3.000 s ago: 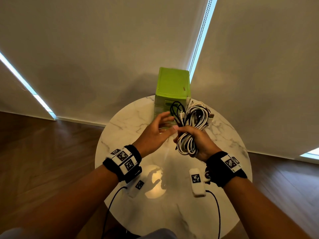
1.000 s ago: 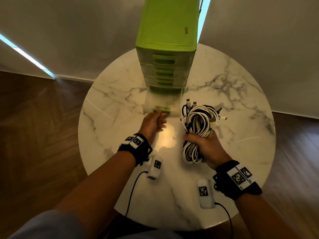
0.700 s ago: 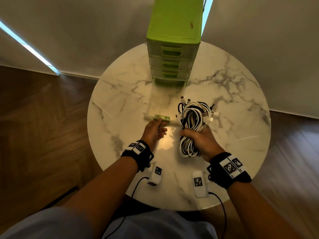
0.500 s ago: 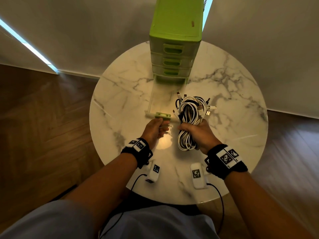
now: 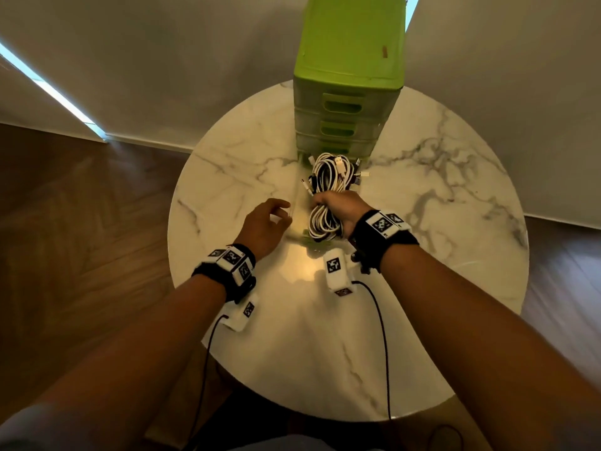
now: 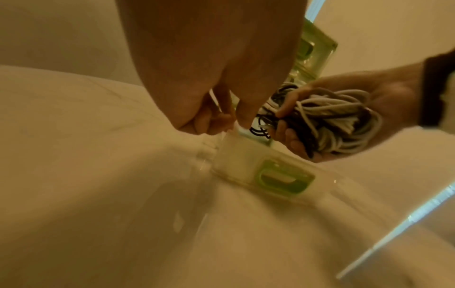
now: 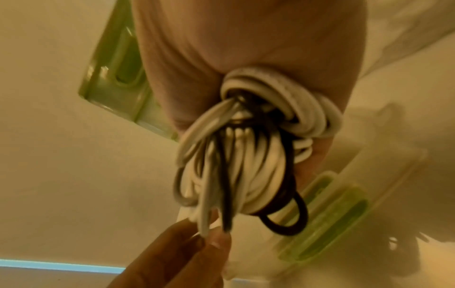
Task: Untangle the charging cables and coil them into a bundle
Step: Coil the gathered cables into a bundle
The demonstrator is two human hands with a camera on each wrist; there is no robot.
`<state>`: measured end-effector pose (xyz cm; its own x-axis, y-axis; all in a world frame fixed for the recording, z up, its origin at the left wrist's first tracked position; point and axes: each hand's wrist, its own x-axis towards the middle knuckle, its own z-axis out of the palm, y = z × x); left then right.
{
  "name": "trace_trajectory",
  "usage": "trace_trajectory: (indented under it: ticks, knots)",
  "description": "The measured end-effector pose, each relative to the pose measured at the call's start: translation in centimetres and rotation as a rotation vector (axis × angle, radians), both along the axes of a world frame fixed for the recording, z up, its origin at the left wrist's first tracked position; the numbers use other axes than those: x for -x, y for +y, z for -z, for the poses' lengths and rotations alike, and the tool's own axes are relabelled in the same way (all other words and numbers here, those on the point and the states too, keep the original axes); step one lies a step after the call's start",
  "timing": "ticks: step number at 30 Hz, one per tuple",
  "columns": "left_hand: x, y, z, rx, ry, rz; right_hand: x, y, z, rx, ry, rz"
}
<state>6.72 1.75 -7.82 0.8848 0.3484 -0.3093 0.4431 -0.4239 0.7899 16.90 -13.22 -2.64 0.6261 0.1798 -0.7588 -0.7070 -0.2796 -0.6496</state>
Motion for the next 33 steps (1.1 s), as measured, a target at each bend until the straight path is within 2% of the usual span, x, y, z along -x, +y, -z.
trace_trajectory:
  ticks: [5, 10, 12, 14, 17, 20, 25, 27, 29, 31, 33]
  knots:
    - [-0.3, 0.9, 0.9, -0.077, -0.070, 0.094, -1.5, 2.2, 2.5, -0.002, 0.003, 0.053]
    - [-1.8, 2.5, 0.1, -0.085, -0.044, 0.213, -1.5, 2.1, 4.0, 0.006, -0.027, 0.077]
    - [-3.0, 3.2, -0.6, -0.171, -0.196, 0.260, -1.6, 2.1, 4.1, 0.000, -0.032, 0.071]
    - [-4.9, 3.1, -1.4, -0.164, -0.346, 0.280, -1.8, 2.1, 4.1, -0.021, -0.021, 0.044]
    - [-8.2, 1.7, -1.8, -0.108, -0.462, 0.479, -1.9, 2.0, 4.2, -0.052, -0.080, -0.013]
    - [-10.7, 0.9, -1.2, -0.117, -0.430, 0.675, -1.9, 2.1, 4.2, 0.088, -0.269, -0.202]
    - [-12.2, 1.1, 0.1, -0.151, -0.377, 0.751, -2.4, 2.0, 4.7, 0.476, -0.393, -0.527]
    - [-12.4, 0.7, 0.4, -0.196, -0.333, 0.773, -2.2, 1.1, 4.8, 0.555, -0.434, -0.514]
    - [-12.7, 0.1, 0.5, -0.170, -0.258, 0.712, -1.6, 0.4, 4.7, 0.580, -0.504, -0.436]
    - [-13.0, -0.4, 0.6, -0.161, -0.211, 0.688, -0.4, 0.2, 4.5, 0.565, -0.646, -0.321]
    - [-13.2, -0.6, 0.7, -0.189, -0.199, 0.694, 1.1, 0.5, 4.0, 0.472, -0.824, -0.208]
